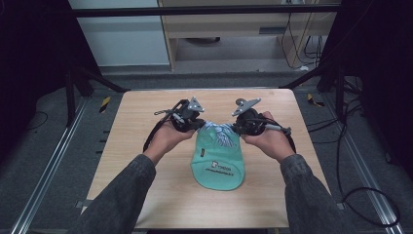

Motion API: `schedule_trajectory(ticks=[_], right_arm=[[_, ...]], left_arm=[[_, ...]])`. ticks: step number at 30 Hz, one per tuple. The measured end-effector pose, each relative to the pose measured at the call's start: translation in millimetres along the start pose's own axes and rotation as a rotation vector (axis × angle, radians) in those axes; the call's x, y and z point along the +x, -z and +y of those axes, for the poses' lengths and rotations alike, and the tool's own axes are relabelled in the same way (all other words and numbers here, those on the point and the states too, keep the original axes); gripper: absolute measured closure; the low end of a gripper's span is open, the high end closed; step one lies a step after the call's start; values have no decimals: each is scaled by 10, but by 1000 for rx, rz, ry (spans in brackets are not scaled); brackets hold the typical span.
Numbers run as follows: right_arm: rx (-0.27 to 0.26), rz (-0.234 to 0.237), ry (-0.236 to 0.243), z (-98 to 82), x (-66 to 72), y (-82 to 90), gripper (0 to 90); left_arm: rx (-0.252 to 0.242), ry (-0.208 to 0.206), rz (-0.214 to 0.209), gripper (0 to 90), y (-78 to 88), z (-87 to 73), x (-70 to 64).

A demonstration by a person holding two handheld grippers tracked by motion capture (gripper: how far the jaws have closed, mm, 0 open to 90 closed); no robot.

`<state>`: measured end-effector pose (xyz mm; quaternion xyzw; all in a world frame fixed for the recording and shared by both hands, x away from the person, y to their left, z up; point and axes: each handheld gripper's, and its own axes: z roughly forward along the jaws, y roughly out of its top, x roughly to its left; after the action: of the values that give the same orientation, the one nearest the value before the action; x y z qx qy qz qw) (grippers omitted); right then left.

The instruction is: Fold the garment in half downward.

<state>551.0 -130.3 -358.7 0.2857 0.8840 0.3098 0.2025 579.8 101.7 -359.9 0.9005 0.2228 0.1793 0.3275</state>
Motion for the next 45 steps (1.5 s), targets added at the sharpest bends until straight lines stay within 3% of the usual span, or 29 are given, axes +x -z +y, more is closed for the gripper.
schedule_trajectory(ticks=[20, 29, 45], right_arm=[[3, -21, -1, 46, -95, -37, 847], [6, -21, -10, 48, -200, -184, 847], [-1, -52, 15, 161, -286, -215, 847]], left_arm=[[-1, -5, 18, 871, -37, 91, 65], [16, -6, 20, 872, -137, 84, 147], [5, -17, 48, 872, -108, 183, 238]])
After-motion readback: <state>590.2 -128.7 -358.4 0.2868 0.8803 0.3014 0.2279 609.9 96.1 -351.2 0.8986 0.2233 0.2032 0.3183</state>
